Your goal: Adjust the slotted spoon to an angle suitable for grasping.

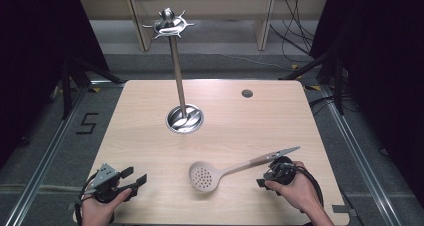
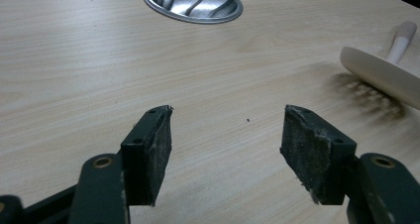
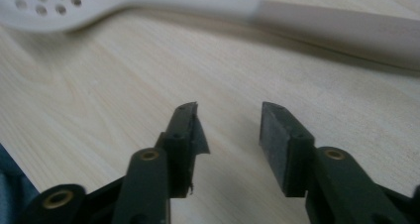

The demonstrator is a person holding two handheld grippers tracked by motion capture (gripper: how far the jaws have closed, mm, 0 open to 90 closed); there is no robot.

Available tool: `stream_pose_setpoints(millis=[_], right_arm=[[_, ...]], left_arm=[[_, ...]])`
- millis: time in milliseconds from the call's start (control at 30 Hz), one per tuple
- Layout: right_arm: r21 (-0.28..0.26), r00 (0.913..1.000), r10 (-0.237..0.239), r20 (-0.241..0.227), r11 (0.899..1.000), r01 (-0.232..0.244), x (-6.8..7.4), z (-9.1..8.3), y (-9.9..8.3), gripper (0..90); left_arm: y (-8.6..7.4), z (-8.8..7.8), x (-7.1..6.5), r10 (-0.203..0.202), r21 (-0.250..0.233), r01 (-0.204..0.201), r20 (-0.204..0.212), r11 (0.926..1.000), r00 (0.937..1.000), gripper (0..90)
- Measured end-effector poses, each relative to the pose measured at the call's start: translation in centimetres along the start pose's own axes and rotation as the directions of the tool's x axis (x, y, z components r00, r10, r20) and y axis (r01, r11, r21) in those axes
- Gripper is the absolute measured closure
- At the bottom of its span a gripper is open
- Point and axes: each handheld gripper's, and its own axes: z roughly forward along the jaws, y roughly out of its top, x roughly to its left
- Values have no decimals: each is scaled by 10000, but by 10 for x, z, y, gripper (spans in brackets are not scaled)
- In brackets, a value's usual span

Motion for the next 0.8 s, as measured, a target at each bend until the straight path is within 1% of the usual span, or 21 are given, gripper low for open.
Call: stream_pose_setpoints(millis=[33,67,133,167,200,233,267,300,333,367,400,433,467,567,600,633,667,700,733,767,800], right_arm=[[0,10000,0,0,10000,0,0,0,0,573],[249,9995,-290,146,9993,286,0,1,-1,568],[397,9994,-309,182,9988,301,0,1,-1,571],[532,9996,-161,238,9985,148,-1,0,-1,584],[488,9997,-88,247,9988,76,-3,-1,-1,619],[442,9997,116,203,9989,-124,-6,-5,1,731],[442,9997,116,203,9989,-124,-6,-5,1,731],[504,9996,163,232,9986,-175,-7,-7,3,774],[782,9976,292,626,9964,-341,-9,-10,7,896],[782,9976,292,626,9964,-341,-9,-10,7,896],[959,9961,462,754,9940,-533,-10,-9,9,900],[1458,9918,790,1002,9849,-931,-12,-7,13,900],[1482,9872,1149,1108,9803,-1307,-10,-5,14,900],[1800,9875,1000,1216,9762,-1210,-15,-2,16,900],[1956,9810,1474,1262,9658,-1703,-18,-2,19,900],[1956,9810,1474,1262,9658,-1703,-18,-2,19,900],[1929,9775,1565,1412,9641,-1822,-20,-1,20,900],[2006,9719,1850,1458,9564,-2122,-25,1,25,900],[1941,9741,1688,1503,9611,-1965,-29,3,25,900],[1941,9741,1688,1503,9611,-1965,-29,3,25,900],[1941,9763,1398,1652,9659,-1712,-37,6,28,900]], left_arm=[[0,0,0,0,0,0,0,10000,10000,354],[0,-1,-1,17,-23,-17,-49,10000,10000,354],[0,-1,-1,-2,-23,2,-76,10000,10000,354],[0,-1,-1,-30,-30,29,-71,10000,10000,354],[-1,-1,-1,-54,-33,54,-56,10000,10000,354],[-1,0,-1,-153,-54,152,-49,9999,9999,354],[-1,0,-1,-153,-54,152,-49,9999,9999,354],[-1,-1,-1,-29,-37,29,-56,10000,10000,354],[0,-1,-1,41,32,-40,-90,10000,10000,354],[0,-1,-1,41,32,-40,-90,10000,10000,354],[0,-1,-1,64,56,-63,-89,10000,9999,354],[0,-1,-1,3,28,-3,-68,10000,10000,354],[0,-1,-1,-6,20,6,-64,10000,10000,354],[0,-1,-1,15,24,-15,-66,10000,10000,354],[0,-1,-1,47,57,-47,-70,10000,10000,354],[0,-1,-1,47,57,-47,-70,10000,10000,354],[0,-1,-1,4,58,-3,-89,10000,10000,354],[0,-1,-1,20,50,-19,-85,10000,10000,354],[0,-1,-1,20,50,-19,-85,10000,10000,354],[0,-1,-1,30,43,-30,-87,10000,10000,354],[0,-2,-1,25,43,-25,-74,10000,10000,354]])
